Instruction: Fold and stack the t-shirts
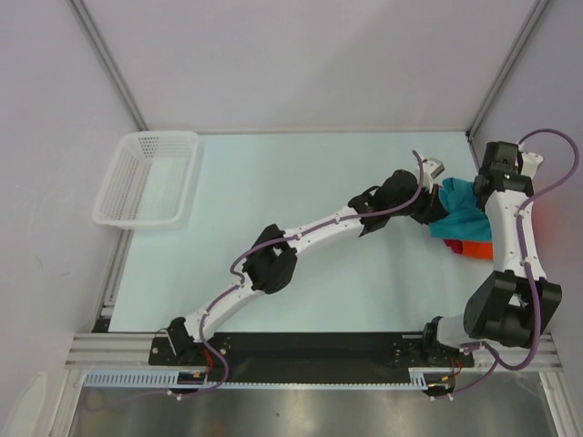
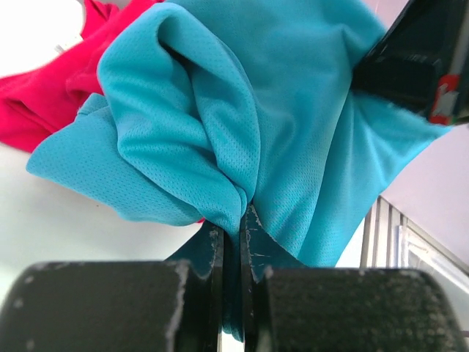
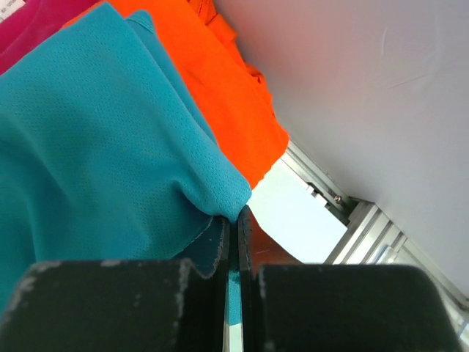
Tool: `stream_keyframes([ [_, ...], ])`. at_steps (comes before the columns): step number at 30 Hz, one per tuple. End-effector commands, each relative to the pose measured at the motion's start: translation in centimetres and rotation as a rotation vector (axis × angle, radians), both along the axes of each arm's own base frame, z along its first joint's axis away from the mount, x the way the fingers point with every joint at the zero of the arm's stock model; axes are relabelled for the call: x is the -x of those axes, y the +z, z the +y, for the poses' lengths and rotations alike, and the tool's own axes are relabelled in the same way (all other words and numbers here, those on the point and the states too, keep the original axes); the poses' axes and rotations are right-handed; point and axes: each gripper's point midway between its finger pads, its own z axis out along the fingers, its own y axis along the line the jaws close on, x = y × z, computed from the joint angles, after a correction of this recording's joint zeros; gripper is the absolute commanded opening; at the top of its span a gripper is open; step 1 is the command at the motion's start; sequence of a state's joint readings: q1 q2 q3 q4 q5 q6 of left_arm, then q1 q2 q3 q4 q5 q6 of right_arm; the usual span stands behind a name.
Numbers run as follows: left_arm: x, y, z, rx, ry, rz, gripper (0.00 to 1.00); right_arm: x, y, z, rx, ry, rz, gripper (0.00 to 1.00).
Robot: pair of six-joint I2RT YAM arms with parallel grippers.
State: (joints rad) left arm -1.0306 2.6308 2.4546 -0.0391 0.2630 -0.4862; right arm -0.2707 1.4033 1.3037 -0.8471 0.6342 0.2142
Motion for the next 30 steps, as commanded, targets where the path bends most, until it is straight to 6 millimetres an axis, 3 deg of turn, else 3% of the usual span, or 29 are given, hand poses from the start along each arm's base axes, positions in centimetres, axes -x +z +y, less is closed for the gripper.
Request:
stream_keyframes([
  [1, -3.0, -5.0, 3.9, -0.212, 0.085, 0.009, 0.00, 3.1, 6.4, -5.3, 0.342, -0.230, -0.050, 0.00],
  [10, 0.6, -8.6, 2.0, -0.218, -0.006, 0.084, 0.00, 4.9, 7.3, -7.3, 0.445, -0.340, 0.028, 0.00],
  [14, 1.4, -10.1, 1.5, -0.207, -0.029, 0.141, 0.02, 5.4, 5.9, -8.3, 0.414, -0.382, 0.047, 0.00],
  [15, 1.5, -10.4, 1.5, -0.210, -0.028, 0.149, 0.09, 5.5, 5.3, -8.5, 0.403, -0.393, 0.066, 0.00],
  [16, 1.4, -10.4, 1.4, -0.203, -0.029, 0.154, 0.24, 5.2, 5.0, -8.7, 0.393, -0.395, 0.070, 0.00],
  [17, 1.6, -10.3, 1.4, -0.199, -0.032, 0.163, 0.74, 4.5, 3.6, -9.0, 0.377, -0.387, 0.109, 0.00],
  [18, 1.7, -10.4, 1.3, -0.200, -0.035, 0.165, 0.99, 4.4, 2.7, -9.2, 0.363, -0.393, 0.126, 0.00],
  [24, 2.8, -10.7, 2.4, -0.236, -0.081, 0.170, 0.99, 3.2, -2.6, -10.0, 0.277, -0.410, 0.242, 0.00],
  [27, 3.2, -10.0, 2.9, -0.230, -0.087, 0.169, 1.00, 2.8, -4.0, -9.9, 0.250, -0.389, 0.262, 0.00],
  [30, 3.2, -9.1, 3.2, -0.225, -0.084, 0.148, 1.00, 2.1, -4.0, -9.6, 0.226, -0.370, 0.249, 0.00],
])
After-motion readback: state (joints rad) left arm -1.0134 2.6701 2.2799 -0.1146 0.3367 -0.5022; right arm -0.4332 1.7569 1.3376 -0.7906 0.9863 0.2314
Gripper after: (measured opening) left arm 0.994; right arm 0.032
